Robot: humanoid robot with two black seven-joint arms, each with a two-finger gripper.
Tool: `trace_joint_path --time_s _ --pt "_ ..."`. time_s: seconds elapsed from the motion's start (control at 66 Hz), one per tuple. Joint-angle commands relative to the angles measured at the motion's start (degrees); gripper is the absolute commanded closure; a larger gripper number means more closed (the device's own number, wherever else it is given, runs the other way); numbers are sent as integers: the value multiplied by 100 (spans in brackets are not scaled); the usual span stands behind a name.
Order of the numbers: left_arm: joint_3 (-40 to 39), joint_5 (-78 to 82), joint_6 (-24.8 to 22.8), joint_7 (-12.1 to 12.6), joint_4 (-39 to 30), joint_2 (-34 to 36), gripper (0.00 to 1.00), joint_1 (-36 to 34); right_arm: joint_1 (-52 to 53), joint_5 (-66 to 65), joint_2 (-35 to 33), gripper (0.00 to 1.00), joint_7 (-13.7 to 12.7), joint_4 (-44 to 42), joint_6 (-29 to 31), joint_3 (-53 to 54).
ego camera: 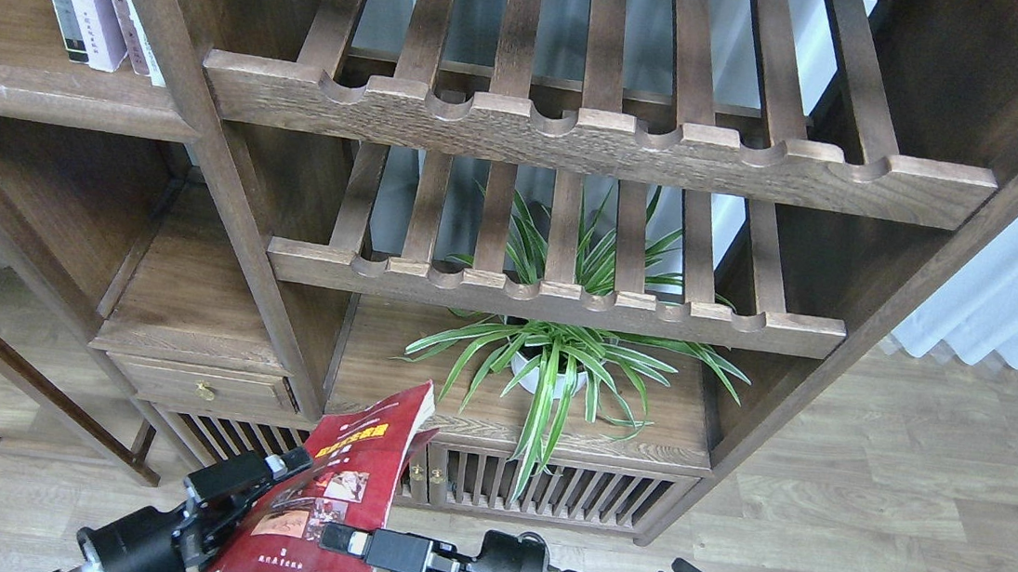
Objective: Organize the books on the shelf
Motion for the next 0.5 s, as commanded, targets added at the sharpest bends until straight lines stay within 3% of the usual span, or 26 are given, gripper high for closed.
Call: trace_joint_path --time_s 0.0,0.182,0.258,0.364,0.394,0.409,0.485 --pt "36 -9 8 -12 3 18 28 -5 -7 -3 -2 92 -28 1 8 -7" --pt "54 -9 8 -21 3 -17 37 -41 -15 -3 -2 92 -28 1 8 -33" --pt "54 -9 8 -21 3 -8 45 -49 -15 -3 -2 92 -28 1 8 -42" --pt "54 -9 8 -29 -6 -17 65 -49 -15 -3 -2 92 -28 1 8 -51" --pt "62 -9 8 -64 -14 -17 82 -49 -15 -3 -2 92 -28 1 8 -51" --pt "62 -9 8 -82 -23 -9 86 -49 -15 -12 -2 92 -28 1 8 -51" --pt "54 -9 8 -109 -23 -8 90 -58 -15 -12 -2 92 -28 1 8 -42"
